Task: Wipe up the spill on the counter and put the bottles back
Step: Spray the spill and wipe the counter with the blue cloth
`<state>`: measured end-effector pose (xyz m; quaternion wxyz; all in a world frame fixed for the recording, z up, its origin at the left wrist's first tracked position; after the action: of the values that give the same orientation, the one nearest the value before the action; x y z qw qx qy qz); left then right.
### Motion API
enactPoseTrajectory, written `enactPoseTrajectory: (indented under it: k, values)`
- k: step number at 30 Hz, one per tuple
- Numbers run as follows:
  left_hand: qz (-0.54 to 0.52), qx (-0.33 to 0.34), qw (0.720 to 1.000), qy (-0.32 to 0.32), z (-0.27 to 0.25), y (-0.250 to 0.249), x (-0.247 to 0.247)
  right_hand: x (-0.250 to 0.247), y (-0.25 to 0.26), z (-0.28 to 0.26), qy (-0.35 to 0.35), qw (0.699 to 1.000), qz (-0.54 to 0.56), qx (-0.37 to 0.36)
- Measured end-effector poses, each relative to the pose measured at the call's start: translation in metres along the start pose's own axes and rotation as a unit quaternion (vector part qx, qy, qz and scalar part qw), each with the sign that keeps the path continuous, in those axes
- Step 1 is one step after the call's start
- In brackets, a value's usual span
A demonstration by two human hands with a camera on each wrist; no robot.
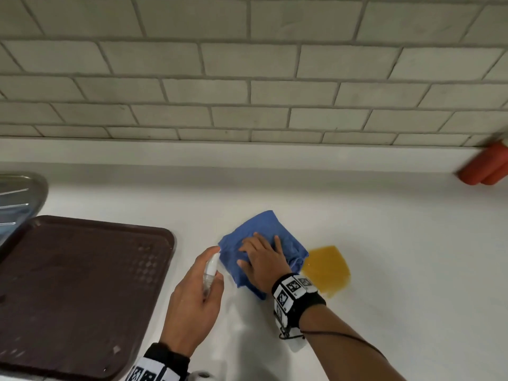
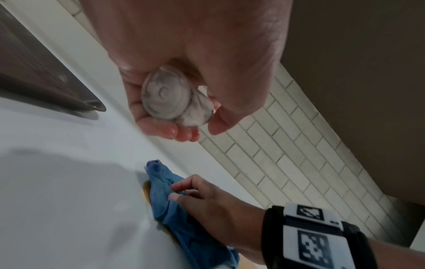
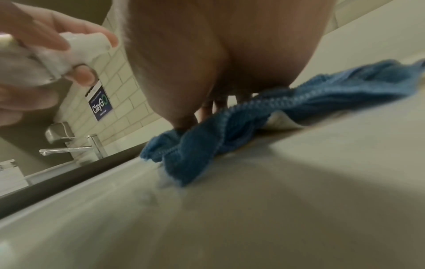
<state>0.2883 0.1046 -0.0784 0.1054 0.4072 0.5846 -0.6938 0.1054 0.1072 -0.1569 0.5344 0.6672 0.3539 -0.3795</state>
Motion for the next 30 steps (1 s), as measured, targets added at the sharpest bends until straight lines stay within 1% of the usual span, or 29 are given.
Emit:
enactPoseTrajectory:
  k: [3, 8, 11, 15, 19, 21, 24, 27, 30]
  values:
    - [-0.001, 0.012, 1.000, 0.001, -0.003, 0.001, -0.001, 0.005, -0.009, -0.013, -0.010, 1.000, -0.003, 0.003]
    - [0.005, 0.028, 1.000, -0.002, -0.007, -0.003, -0.002, 0.003, -0.039, -0.023, 0.004, 0.998, -0.021, 0.056]
    - [0.012, 0.037, 0.999, 0.000, -0.009, -0.009, 0.000, -0.004, -0.060, -0.038, 0.010, 0.994, -0.038, 0.099]
    - [0.021, 0.041, 0.999, 0.010, -0.010, -0.017, 0.005, -0.018, -0.098, -0.066, 0.012, 0.983, -0.043, 0.177]
    - [0.035, 0.045, 0.998, 0.008, -0.009, -0.026, 0.011, -0.027, -0.128, -0.100, -0.001, 0.971, -0.030, 0.237]
    - [0.047, 0.042, 0.998, -0.006, -0.009, -0.028, 0.011, -0.026, -0.132, -0.120, 0.000, 0.967, -0.022, 0.254]
    - [0.059, 0.037, 0.997, -0.031, -0.008, -0.029, 0.005, -0.015, -0.124, -0.150, 0.003, 0.967, -0.030, 0.254]
    - [0.089, 0.054, 0.994, -0.027, -0.006, -0.033, 0.001, -0.001, -0.110, -0.177, 0.040, 0.964, -0.042, 0.261]
    - [0.128, 0.066, 0.989, -0.023, 0.000, -0.037, 0.002, 0.004, -0.107, -0.195, 0.024, 0.963, -0.039, 0.266]
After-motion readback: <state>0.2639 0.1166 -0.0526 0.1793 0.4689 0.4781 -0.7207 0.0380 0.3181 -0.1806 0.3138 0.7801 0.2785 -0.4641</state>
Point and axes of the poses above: each hand's wrist, its own z-axis towards the middle knuckle, its own x-axis out of the palm, y = z × x, the point moved 4 cm from there along z, towards the middle knuckle, and after that the axes turned 6 degrees about z, right-handed, at the moved point
